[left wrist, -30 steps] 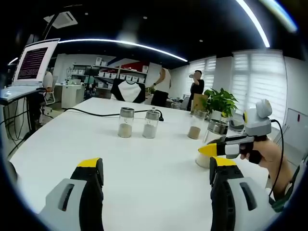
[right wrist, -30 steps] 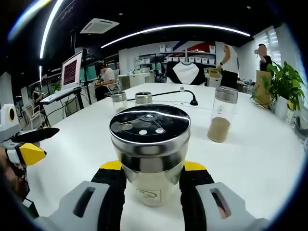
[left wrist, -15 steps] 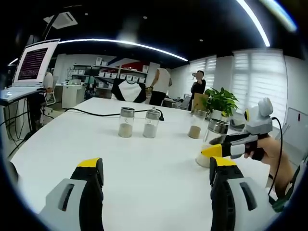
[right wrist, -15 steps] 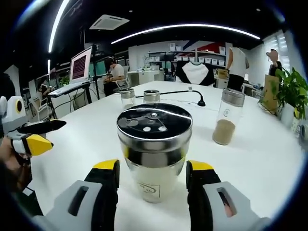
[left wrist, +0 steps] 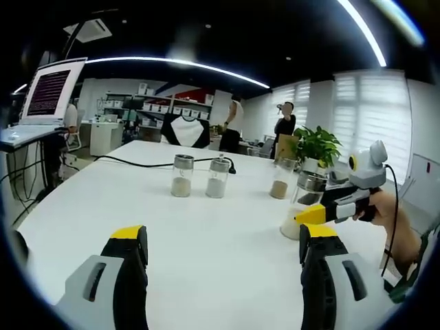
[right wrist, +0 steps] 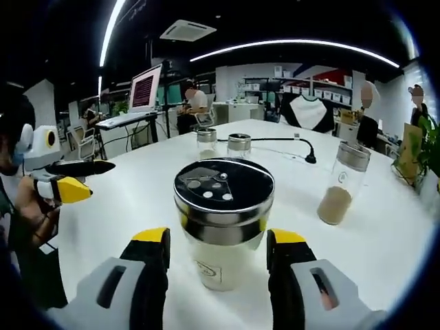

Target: Rotate the seasoning bottle until the label or dispensing opening points toward the visible target arrow and the bottle remains upright within the marked orientation range

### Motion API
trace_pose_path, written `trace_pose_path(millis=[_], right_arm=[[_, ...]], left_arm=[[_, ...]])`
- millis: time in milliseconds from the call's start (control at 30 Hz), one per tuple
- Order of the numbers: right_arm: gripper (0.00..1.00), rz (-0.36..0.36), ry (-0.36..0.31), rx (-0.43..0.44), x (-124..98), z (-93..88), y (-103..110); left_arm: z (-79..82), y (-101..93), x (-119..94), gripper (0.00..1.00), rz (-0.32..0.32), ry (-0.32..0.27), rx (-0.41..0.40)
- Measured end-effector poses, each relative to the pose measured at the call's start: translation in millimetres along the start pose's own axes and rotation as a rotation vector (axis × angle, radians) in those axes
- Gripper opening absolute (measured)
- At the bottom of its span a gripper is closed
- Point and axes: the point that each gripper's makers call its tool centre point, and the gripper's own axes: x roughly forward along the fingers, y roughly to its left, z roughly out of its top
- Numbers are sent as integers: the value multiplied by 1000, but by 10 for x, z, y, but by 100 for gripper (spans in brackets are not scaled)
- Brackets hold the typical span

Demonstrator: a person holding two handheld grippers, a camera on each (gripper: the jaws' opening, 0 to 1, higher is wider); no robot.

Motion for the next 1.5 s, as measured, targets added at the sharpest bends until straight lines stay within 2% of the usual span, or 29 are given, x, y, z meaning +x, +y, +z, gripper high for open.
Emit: trace_pose_path(millis=[167, 300, 367, 433, 667, 933, 1067, 1500], right_arm=[[55, 32, 6, -6, 0, 0, -2], [55, 94, 14, -25, -8, 10, 25], [55, 127, -3, 20, -9, 36, 37], [54, 158, -7, 26, -13, 45, 47], [53, 169, 4, 9, 16, 50, 44], [43, 174, 20, -7, 41, 26, 36], [42, 175, 29, -49, 40, 15, 42], [41, 164, 30, -50, 38, 12, 36]], left_arm=[[-11, -2, -3, 96, 1, 3, 0], [-12, -8, -3, 96, 0, 3, 1], [-13, -6, -3, 96, 1, 3, 0], [-20, -2, -2, 96, 1, 4, -2], [-14, -5, 8, 96, 1, 5, 4], [-20, 7, 8, 96, 6, 8, 0], [-20, 13, 10, 96, 8, 10, -1], [-6, 1, 13, 96, 2, 5, -1]])
